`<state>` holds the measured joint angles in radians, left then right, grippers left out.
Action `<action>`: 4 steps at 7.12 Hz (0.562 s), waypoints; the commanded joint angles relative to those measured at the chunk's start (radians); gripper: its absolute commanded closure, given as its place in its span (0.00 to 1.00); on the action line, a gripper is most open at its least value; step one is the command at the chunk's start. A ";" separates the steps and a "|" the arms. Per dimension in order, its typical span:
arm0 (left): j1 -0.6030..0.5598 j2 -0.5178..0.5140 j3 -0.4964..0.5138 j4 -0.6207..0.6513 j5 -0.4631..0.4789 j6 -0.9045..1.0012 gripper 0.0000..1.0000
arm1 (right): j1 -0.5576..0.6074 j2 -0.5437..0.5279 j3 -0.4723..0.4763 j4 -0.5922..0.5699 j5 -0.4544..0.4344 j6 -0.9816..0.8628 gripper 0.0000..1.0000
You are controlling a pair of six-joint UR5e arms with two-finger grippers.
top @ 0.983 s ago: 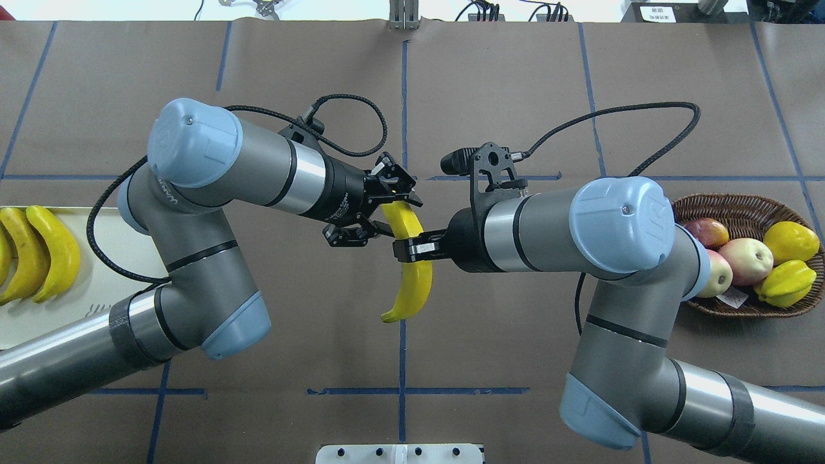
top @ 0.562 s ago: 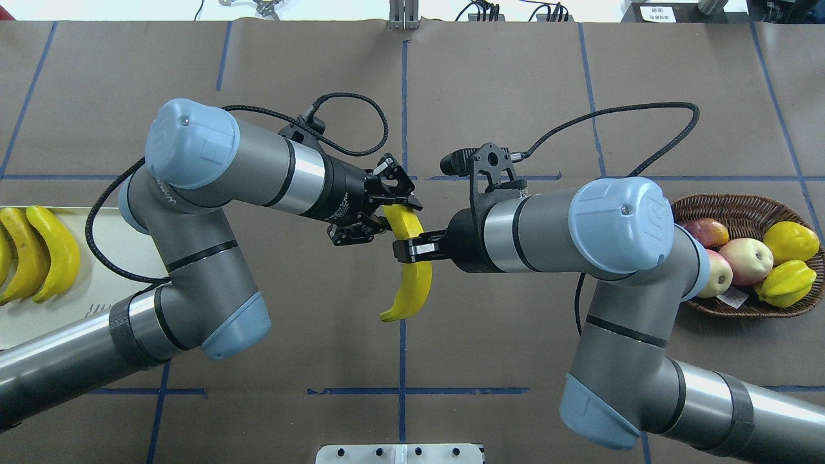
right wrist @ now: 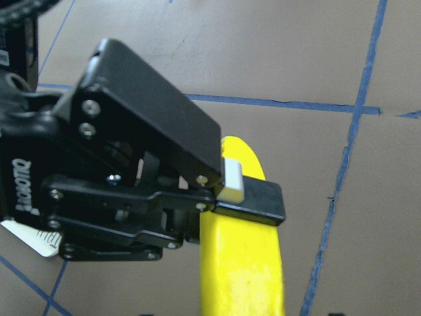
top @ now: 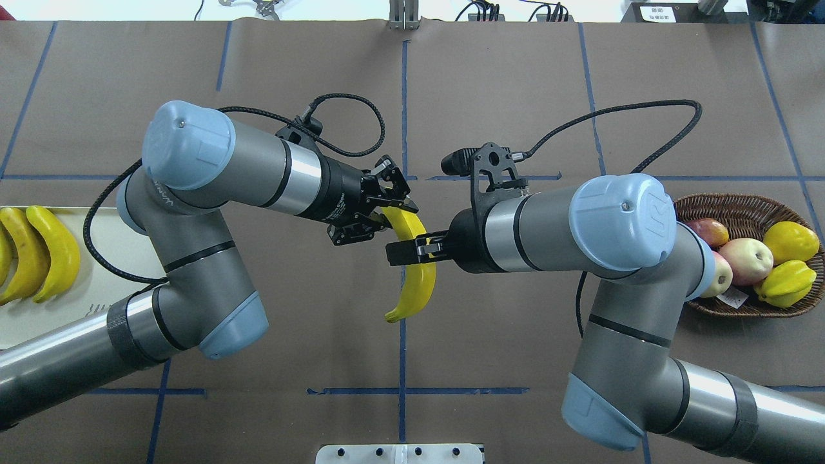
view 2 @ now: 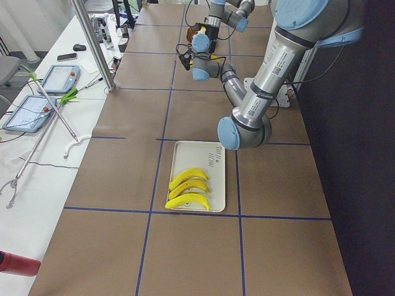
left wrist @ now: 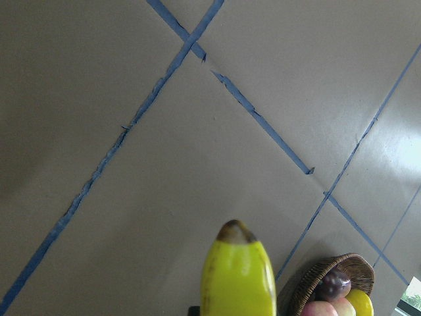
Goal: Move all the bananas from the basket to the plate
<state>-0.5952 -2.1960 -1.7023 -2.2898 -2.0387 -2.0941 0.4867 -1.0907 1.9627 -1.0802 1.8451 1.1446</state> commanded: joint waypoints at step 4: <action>-0.102 0.206 0.006 0.010 -0.006 0.090 1.00 | 0.180 -0.029 0.008 -0.253 0.224 -0.058 0.01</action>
<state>-0.6433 -2.0754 -1.6868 -2.2812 -2.0375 -2.0544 0.6403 -1.1140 1.9718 -1.2325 2.0571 1.1244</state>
